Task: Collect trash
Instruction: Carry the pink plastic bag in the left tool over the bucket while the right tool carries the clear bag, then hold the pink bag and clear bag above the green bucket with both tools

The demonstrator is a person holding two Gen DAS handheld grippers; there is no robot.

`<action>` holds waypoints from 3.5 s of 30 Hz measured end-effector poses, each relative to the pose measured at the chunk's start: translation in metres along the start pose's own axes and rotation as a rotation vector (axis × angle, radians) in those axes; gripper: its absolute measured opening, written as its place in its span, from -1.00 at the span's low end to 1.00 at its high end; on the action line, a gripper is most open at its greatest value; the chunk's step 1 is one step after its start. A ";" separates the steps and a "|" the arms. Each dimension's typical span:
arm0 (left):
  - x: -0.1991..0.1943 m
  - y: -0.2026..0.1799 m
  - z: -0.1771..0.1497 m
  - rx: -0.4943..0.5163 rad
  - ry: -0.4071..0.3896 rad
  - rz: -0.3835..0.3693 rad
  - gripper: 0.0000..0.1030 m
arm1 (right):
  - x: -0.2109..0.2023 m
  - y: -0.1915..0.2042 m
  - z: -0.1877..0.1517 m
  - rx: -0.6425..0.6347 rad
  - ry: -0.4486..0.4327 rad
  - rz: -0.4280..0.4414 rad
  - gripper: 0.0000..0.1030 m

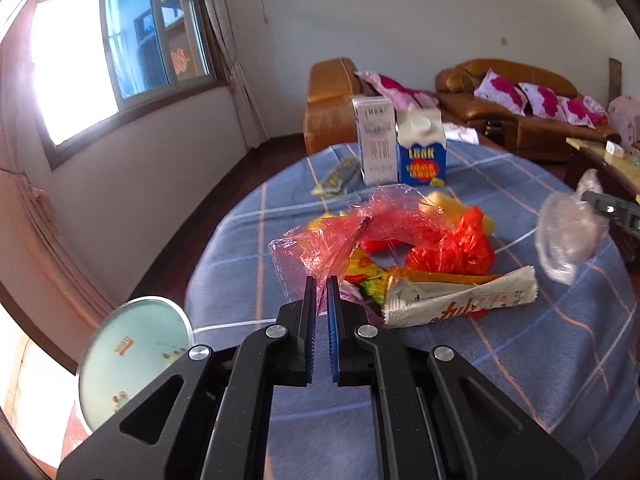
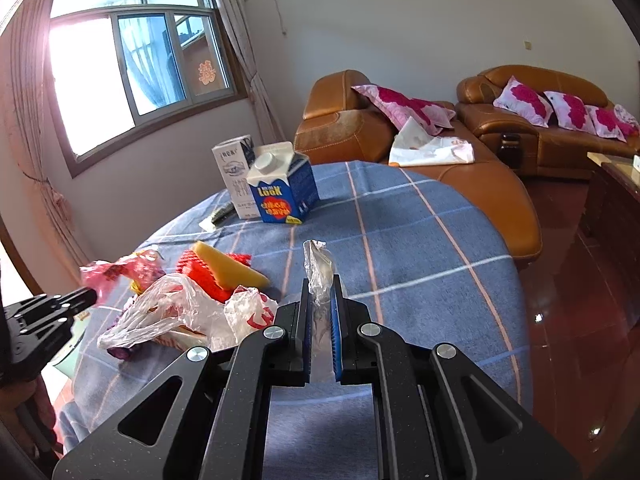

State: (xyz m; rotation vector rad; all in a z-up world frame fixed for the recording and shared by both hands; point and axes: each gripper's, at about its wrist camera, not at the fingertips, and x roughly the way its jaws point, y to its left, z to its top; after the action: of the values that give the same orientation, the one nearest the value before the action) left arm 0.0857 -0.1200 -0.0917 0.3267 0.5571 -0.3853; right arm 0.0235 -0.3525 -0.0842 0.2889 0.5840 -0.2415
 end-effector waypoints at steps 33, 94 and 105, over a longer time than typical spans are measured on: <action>-0.033 0.137 -0.043 -0.157 0.054 0.339 -0.90 | 0.088 0.203 0.029 -0.313 0.028 0.207 -0.83; -0.009 0.218 -0.082 -0.235 0.223 0.547 -0.90 | 0.147 0.355 -0.015 -0.651 -0.030 0.300 -0.83; -0.007 0.219 -0.082 -0.240 0.223 0.541 -0.90 | 0.146 0.358 -0.018 -0.670 -0.038 0.304 -0.83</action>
State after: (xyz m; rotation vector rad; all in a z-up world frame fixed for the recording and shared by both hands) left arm 0.1391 0.1072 -0.1105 0.2769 0.6983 0.2422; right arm 0.2412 -0.0338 -0.1105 -0.2763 0.5438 0.2452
